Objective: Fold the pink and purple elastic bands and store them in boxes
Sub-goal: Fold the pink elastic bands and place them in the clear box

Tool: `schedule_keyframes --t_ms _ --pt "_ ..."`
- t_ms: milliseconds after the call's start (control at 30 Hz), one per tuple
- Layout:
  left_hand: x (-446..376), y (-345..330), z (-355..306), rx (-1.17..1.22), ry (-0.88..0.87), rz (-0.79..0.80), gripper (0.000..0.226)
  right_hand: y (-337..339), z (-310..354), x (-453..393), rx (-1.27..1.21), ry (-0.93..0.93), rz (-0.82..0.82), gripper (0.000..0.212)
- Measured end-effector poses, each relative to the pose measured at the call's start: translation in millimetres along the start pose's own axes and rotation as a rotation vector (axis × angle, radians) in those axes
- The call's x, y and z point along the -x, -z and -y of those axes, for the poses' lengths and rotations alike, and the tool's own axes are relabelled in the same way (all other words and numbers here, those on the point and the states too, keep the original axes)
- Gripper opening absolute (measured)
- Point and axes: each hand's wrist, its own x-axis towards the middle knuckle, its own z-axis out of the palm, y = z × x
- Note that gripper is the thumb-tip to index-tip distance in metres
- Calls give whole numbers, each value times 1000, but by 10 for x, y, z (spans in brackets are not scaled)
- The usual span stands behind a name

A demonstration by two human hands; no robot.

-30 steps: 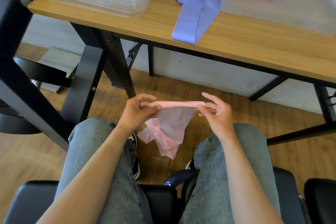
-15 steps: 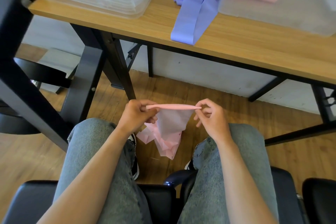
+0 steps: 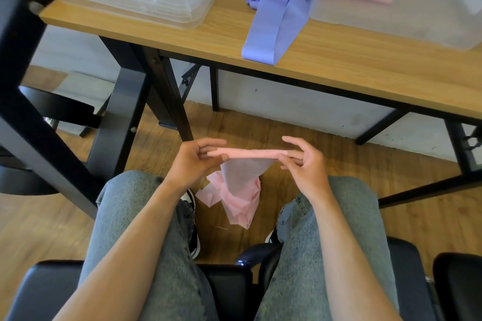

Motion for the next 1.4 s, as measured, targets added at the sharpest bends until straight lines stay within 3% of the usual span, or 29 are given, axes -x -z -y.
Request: schedule_keyframes --t_ms 300,633,700,833,1033,1167,1400 --pt "16 -100 36 -252 -48 -28 12 -37 -1 7 197 40 -19 13" --pt "-21 -38 -42 186 100 -13 24 20 85 -24 -215 -35 1 13" --pt "-20 -30 -12 131 67 -8 20 24 65 -30 -199 -36 2 14" --pt "-21 12 31 15 47 3 32 23 12 -38 -88 -35 5 37" --pt "4 -51 92 -325 -68 31 15 -31 -23 -34 123 8 11 16" --pt "10 -63 35 -80 82 48 14 -17 4 -18 118 -7 28 10" --pt "-6 -44 -39 234 169 21 21 19 93 -30 -229 -84 95 9"
